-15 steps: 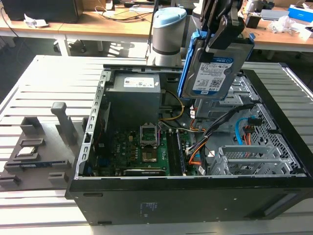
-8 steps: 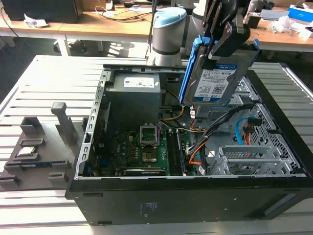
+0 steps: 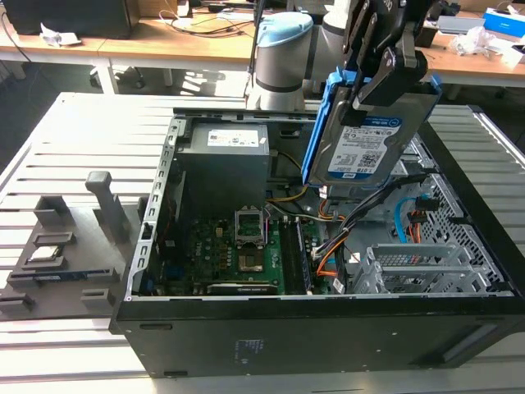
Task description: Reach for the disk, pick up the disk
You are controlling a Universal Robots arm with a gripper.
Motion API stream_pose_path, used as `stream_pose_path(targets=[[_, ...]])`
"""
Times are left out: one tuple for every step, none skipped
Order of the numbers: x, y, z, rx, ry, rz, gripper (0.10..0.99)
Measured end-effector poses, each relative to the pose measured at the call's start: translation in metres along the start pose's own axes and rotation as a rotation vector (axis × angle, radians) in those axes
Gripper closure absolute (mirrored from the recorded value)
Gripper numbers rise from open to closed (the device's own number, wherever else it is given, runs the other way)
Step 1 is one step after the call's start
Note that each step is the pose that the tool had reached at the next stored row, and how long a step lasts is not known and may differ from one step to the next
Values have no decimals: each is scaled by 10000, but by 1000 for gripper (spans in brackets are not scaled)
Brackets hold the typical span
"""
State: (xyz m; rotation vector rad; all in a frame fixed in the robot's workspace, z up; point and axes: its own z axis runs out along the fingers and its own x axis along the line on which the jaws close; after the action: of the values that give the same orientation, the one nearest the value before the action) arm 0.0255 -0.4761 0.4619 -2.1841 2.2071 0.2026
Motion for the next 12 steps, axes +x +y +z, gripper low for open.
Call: stream_pose_path(targets=[[12,0,0,0,0,0,718],[28,0,0,0,0,0,718],[52,-1,1,0,-1,0,718],[64,-1,1,0,0,0,718],[75,-1,1,0,0,0,718],[97,-1,1,0,0,0,718],[107,-1,1,0,0,0,718],[124,-2,2,-1,1,0,718],[143,-2,3,0,0,0,718],[161,-2,3,0,1,0,718],[180,-3,4,0,1,0,718],[193,-3,4,0,1,0,718]])
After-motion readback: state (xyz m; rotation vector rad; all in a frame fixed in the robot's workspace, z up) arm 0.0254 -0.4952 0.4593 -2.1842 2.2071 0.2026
